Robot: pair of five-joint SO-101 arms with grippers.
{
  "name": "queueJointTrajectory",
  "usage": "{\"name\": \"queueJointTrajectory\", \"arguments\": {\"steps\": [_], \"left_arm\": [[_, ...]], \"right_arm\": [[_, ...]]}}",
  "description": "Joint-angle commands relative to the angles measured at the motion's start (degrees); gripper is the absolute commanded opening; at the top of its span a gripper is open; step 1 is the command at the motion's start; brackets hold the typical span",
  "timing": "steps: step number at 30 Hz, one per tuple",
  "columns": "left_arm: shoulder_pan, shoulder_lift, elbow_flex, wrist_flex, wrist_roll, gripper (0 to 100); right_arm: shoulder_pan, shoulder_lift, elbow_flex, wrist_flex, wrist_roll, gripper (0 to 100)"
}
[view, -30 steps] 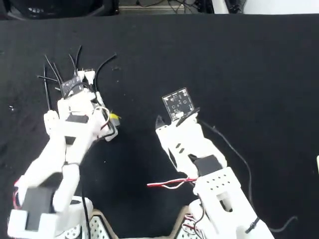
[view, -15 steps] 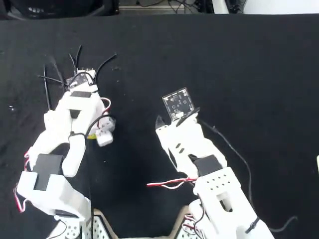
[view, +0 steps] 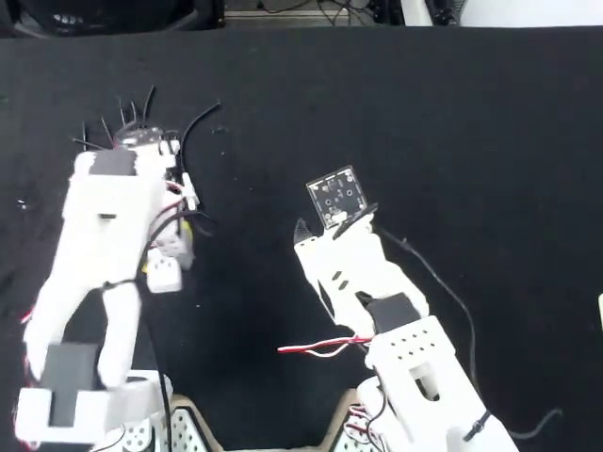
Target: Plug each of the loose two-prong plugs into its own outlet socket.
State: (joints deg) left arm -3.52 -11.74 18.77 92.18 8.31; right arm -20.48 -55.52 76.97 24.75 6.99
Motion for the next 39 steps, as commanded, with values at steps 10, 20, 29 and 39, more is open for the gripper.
{"name": "queueJointTrajectory", "arguments": {"steps": [10, 20, 29, 39], "left_arm": [[-10.15, -23.74, 2.59, 7.21, -51.69, 3], [-17.54, -28.48, 4.97, 7.12, -43.08, 3], [-1.71, -11.78, 16.13, -6.51, -26.11, 3], [21.58, 6.15, 12.00, -6.59, -25.85, 22]], "right_arm": [[-0.09, 0.66, -0.22, -1.58, -0.26, 17.0], [0.00, 0.40, -0.22, -1.58, -0.26, 17.0], [5.71, 0.31, -0.75, -1.67, -0.70, 17.0], [8.18, 0.57, -0.22, -4.13, -0.53, 17.0]]}}
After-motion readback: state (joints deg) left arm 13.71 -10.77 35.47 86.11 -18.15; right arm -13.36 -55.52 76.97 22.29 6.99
